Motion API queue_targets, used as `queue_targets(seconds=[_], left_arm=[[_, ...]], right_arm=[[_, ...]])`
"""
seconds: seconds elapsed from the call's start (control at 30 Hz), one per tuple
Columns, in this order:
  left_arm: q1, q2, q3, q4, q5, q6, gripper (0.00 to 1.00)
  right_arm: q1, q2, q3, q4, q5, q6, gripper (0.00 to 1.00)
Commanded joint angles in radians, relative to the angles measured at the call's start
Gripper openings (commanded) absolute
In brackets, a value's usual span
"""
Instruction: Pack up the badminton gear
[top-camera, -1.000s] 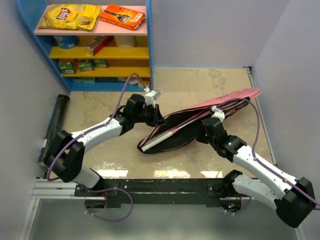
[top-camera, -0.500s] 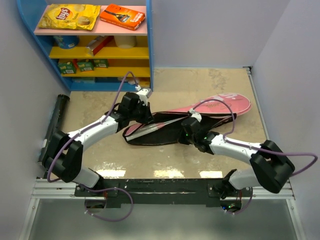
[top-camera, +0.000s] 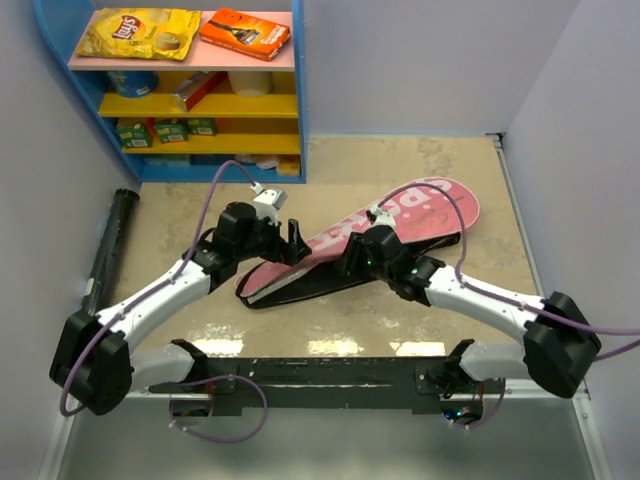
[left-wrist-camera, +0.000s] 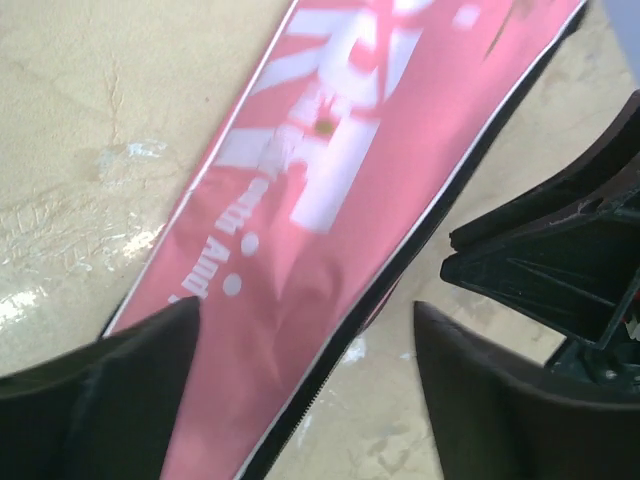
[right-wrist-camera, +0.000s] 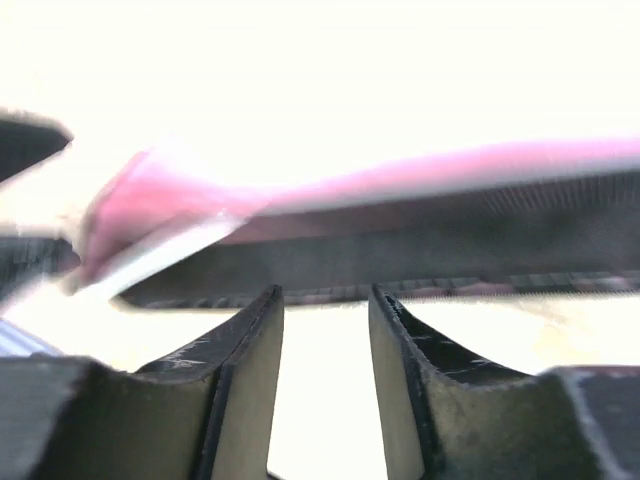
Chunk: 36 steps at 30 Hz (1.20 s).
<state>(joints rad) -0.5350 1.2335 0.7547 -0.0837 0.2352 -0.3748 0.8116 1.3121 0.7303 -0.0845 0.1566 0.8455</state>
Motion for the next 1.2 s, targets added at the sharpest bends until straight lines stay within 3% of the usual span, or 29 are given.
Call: queue_targets(seconds=[0.0, 0.13, 0.27, 0.47, 0.83, 0.97, 1.17], left_arm=[[0.006, -0.109, -0.021, 0.064, 0.073, -0.041, 1.00], [0.004, -0.172, -0.044, 0.068, 0.116, -0.068, 1.00], [0.004, -0.206, -0.069, 0.145, 0.119, -0.088, 1.00], [-0.005, -0.059, -0.087, 0.274, 0.187, -0.142, 1.00], [-0.168, 0.329, 0.038, 0.392, 0.107, -0.187, 1.00], [-0.154, 0.444, 0.066, 0.415, 0.040, -0.210, 1.00], [-0.037, 0.552, -0.004, 0.519, 0.032, -0.292, 1.00]], right_arm=[[0.000, -0.118, 0.072, -0.150, 0.001, -0.080, 0.44], [-0.002, -0.235, 0.078, -0.262, 0.052, -0.120, 0.46], [-0.014, -0.226, 0.119, -0.334, 0.147, -0.152, 0.48], [-0.156, -0.137, 0.164, -0.374, 0.162, -0.215, 0.44], [-0.439, -0.059, 0.213, -0.379, 0.221, -0.283, 0.44], [-0.482, -0.040, 0.208, -0.388, 0.225, -0.293, 0.44], [-0.549, -0.027, 0.195, -0.411, 0.224, -0.310, 0.44]])
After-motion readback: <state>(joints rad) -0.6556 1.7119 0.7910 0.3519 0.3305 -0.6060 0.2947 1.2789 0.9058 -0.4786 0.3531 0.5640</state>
